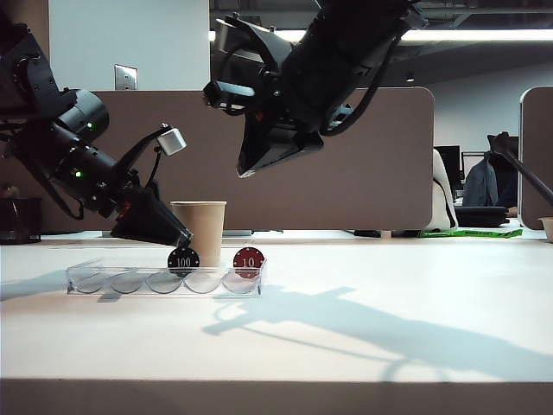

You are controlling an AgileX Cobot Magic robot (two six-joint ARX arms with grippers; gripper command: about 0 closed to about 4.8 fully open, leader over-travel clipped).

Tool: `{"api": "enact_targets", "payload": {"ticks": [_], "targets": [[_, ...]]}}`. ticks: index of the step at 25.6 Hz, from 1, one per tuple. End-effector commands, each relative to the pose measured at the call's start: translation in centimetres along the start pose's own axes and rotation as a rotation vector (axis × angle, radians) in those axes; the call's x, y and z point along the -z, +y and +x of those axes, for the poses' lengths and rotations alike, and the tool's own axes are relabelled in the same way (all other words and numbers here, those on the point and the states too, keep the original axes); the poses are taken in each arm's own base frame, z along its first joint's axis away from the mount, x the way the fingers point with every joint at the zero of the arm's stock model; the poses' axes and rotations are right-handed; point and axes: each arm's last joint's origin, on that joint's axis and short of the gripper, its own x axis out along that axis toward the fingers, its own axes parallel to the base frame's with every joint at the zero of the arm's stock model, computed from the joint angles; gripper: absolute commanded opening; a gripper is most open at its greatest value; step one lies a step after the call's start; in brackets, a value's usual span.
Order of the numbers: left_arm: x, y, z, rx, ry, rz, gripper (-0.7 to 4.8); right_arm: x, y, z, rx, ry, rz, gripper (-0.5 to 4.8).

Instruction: Pick up the chip with the greater value and put it into the paper cup.

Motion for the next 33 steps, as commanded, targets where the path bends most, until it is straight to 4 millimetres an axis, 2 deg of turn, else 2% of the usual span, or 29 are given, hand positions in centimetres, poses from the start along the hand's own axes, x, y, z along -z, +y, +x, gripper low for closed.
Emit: {"api": "enact_targets", "payload": {"ticks": [1, 25, 27, 28, 33], "targets": [[0.08, -0.02, 0.0, 0.004, 0.018, -0.009, 1.56, -0.31, 0.08, -0.16, -0.001, -0.02, 0.003, -0.06], [0.81, -0.05, 0.59, 0.008, 0.027, -0.02, 1.51, -0.34, 0.09, -0.16, -0.001, -0.024, 0.003, -0.06], [0.8, -0.05, 0.59, 0.01, 0.024, -0.02, 1.39, -0.34, 0.09, -0.16, -0.001, -0.024, 0.003, -0.06], [0.79, -0.05, 0.58, 0.01, 0.024, -0.02, 1.13, -0.34, 0.09, -0.16, -0.001, -0.023, 0.003, -0.06], [0.79, -0.05, 0.58, 0.009, 0.024, -0.02, 1.11, -0.34, 0.09, -0.16, -0.001, -0.023, 0.003, -0.06]]}}
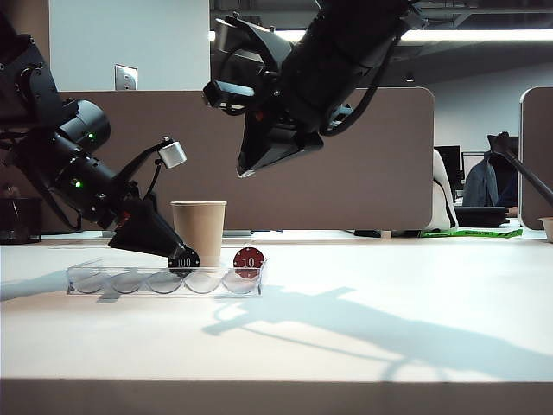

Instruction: Pick up the chip with the greater value and put it into the paper cup.

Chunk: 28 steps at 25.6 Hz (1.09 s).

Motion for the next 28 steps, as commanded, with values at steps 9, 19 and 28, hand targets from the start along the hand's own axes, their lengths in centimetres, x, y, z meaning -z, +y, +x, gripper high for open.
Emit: {"api": "enact_targets", "payload": {"ticks": [9, 19, 28], "targets": [[-0.13, 0.09, -0.05, 0.002, -0.016, 0.007, 1.11, -0.32, 0.07, -0.14, 0.0, -0.022, 0.003, -0.06], [-0.36, 0.39, -0.1, -0.016, -0.027, 0.001, 0.78, -0.31, 0.08, -0.14, -0.001, -0.021, 0.003, -0.06], [-0.36, 0.39, -0.1, -0.016, -0.027, 0.001, 0.78, -0.22, 0.08, -0.13, -0.001, -0.017, 0.003, -0.06]]}}
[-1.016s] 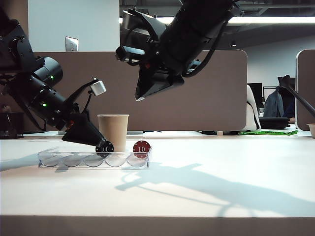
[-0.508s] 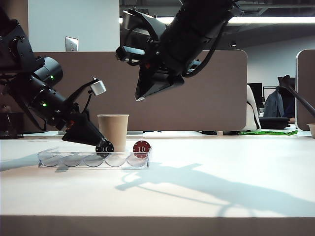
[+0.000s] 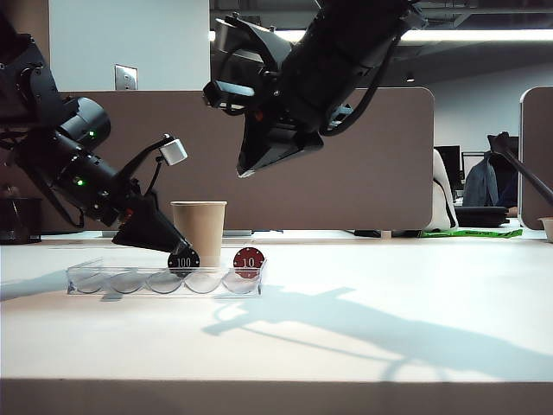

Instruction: Pick up the chip with the greater value and put it into the paper cup.

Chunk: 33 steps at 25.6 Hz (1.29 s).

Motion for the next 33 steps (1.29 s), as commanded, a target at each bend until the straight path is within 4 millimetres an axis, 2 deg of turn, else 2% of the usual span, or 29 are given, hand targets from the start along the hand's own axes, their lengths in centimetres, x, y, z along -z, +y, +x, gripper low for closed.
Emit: {"api": "enact_targets", "payload": {"ticks": [1, 4, 6, 8, 10, 24, 27, 33], "targets": [[-0.2, 0.1, -0.1, 0.001, -0.013, 0.002, 0.78, -0.2, 0.1, -0.1, -0.001, -0.017, 0.003, -0.06], [-0.2, 0.1, -0.1, 0.001, -0.013, 0.002, 0.74, -0.2, 0.1, -0.1, -0.001, -0.017, 0.003, -0.06], [-0.2, 0.1, -0.1, 0.002, -0.013, 0.0, 0.44, -0.2, 0.1, -0.1, -0.001, -0.016, 0.003, -0.06], [-0.2, 0.1, -0.1, 0.003, -0.012, -0.002, 0.43, -0.2, 0.1, -0.1, -0.001, -0.017, 0.003, -0.06], [-0.2, 0.1, -0.1, 0.003, -0.012, -0.01, -0.06, -0.2, 0.1, -0.1, -0.001, -0.016, 0.003, -0.06], [-0.3, 0.1, -0.2, 0.003, -0.013, -0.025, -0.06, -0.1, 0.1, -0.1, 0.0, -0.009, 0.003, -0.06], [-0.9, 0.0, -0.7, 0.0, -0.021, -0.019, -0.06, -0.2, 0.1, -0.1, 0.001, -0.01, 0.002, -0.06], [-3.4, -0.1, -2.9, -0.034, -0.063, 0.012, -0.06, -0.3, 0.0, -0.1, 0.009, -0.021, 0.003, -0.06]]}}
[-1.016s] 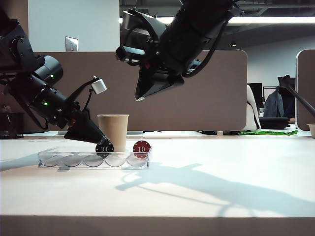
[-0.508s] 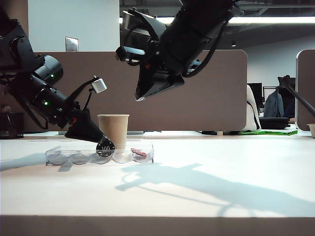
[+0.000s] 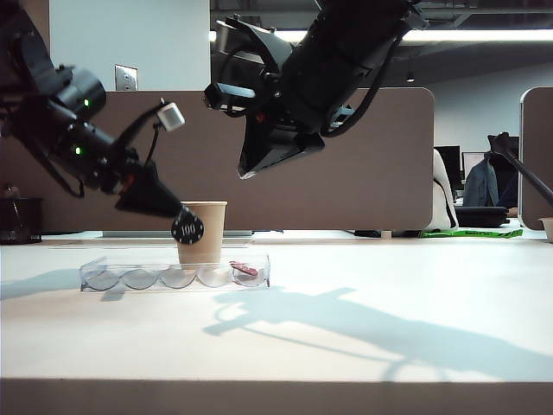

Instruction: Pick up the chip with the greater value and put it into the paper cup.

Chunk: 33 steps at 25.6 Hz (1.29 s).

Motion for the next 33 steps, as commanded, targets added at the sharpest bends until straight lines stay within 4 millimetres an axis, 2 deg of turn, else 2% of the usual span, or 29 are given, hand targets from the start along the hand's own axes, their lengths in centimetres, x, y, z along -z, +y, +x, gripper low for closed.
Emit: {"api": "enact_targets", "payload": {"ticks": [1, 9, 17, 22, 26, 30, 33], "targets": [[-1.3, -0.2, -1.1, 0.0, -0.024, 0.007, -0.06, -0.4, 0.0, -0.2, 0.003, -0.024, 0.003, -0.06], [-4.2, -0.4, -3.5, -0.038, -0.095, 0.082, -0.06, -0.4, 0.0, -0.2, 0.004, -0.025, 0.003, -0.06], [-5.7, 1.5, -3.8, -0.202, -0.211, 0.136, -0.06, -0.4, 0.0, -0.2, 0.003, -0.024, 0.003, -0.06], [-5.2, 2.1, -3.1, -0.246, -0.205, 0.107, -0.06, -0.4, 0.0, -0.2, 0.003, -0.025, 0.003, -0.06], [-3.5, 2.3, -1.6, -0.21, -0.184, 0.019, -0.06, -0.4, 0.0, -0.2, 0.004, -0.025, 0.003, -0.06], [-3.0, 2.5, -1.4, -0.257, -0.136, 0.005, 0.0, -0.4, 0.0, -0.2, 0.004, -0.025, 0.003, -0.06], [-3.0, 2.5, -1.4, -0.26, -0.134, 0.005, 0.68, -0.4, 0.0, -0.2, 0.004, -0.025, 0.003, -0.06]]}}
